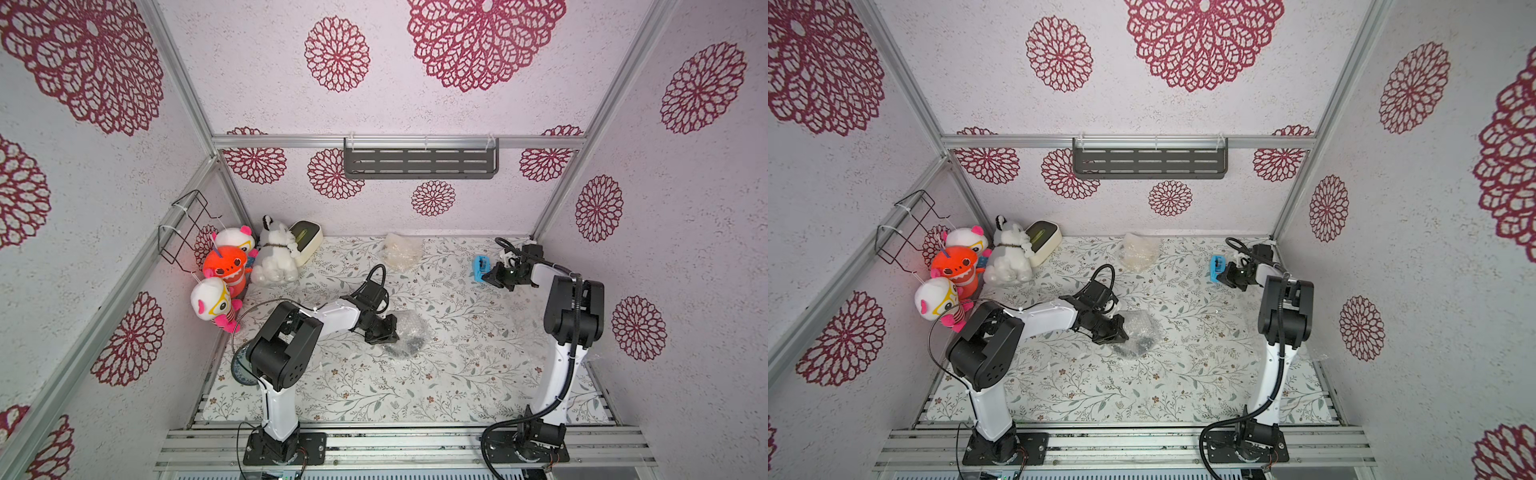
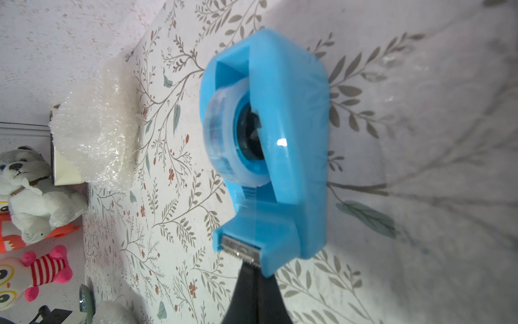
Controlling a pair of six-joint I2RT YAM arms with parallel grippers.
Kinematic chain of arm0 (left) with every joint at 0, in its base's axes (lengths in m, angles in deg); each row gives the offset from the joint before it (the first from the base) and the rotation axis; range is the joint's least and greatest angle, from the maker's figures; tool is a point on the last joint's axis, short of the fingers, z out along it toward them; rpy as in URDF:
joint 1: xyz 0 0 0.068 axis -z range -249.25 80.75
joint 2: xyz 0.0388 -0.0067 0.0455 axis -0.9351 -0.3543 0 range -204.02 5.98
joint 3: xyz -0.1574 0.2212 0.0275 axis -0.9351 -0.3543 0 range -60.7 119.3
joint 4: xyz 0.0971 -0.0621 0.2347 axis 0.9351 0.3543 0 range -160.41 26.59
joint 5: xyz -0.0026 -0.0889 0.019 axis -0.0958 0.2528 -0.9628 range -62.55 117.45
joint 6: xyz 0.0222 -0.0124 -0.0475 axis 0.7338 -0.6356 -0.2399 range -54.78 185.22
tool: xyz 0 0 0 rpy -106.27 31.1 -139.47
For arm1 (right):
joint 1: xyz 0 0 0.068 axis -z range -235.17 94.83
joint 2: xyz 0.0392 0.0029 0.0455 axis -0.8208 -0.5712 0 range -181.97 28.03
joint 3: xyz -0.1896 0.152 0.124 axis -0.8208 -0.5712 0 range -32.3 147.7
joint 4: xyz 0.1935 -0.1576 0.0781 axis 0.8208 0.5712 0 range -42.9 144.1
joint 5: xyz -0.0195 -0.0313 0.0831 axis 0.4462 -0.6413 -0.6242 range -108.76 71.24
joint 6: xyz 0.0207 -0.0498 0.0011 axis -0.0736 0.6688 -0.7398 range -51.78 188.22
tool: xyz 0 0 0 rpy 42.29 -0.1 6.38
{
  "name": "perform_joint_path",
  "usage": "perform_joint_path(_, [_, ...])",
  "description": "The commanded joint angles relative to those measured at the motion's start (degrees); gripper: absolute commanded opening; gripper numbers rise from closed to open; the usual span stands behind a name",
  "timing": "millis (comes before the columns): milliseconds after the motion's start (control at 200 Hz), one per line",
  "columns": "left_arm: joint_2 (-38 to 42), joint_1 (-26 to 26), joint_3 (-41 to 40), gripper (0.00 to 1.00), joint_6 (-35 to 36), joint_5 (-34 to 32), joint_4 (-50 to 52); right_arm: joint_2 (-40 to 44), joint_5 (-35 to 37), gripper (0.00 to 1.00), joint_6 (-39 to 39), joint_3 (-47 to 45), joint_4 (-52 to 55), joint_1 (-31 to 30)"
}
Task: Wrap dinner plates in bubble wrap
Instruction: Tear off the tape using the Tape Cutter, then stick the tape on the bubble wrap.
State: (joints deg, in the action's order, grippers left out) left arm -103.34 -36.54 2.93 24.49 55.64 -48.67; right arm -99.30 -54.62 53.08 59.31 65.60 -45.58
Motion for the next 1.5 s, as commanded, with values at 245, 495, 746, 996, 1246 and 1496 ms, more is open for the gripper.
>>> perform_joint_path(245, [-1.63, -0.37, -1.65, 0.00, 0.19, -3.37, 2.53, -1.28, 8.26, 0.00, -0.30, 2.12, 9.63, 0.17])
perform_joint_path(495, [-1.51, 0.07, -1.91, 0.00, 0.30, -2.43, 1.34, 18.89, 14.29, 0.00, 1.21, -9.37, 7.89, -3.30])
perform_joint_path(746, [-0.37, 0.51, -2.71, 0.00, 0.49, -1.44, -0.19, 46.92, 25.48, 0.00, 0.79, -29.65, 8.48, -15.74])
perform_joint_path(996, [-0.50, 0.69, -3.04, 0.00, 0.74, -0.07, -1.10, 68.53, 26.96, 0.00, -6.74, -37.38, 15.18, -28.47])
perform_joint_path(1246, [-0.63, 0.78, -3.34, 0.00, 0.48, 0.47, -1.83, 68.89, 37.72, 0.00, -8.87, -35.67, 20.96, -48.23])
perform_joint_path(1496, [-0.73, 0.96, -3.91, 0.00, 0.43, 2.37, -3.65, 53.77, 43.57, 0.00, -6.75, -32.17, 10.84, -57.75])
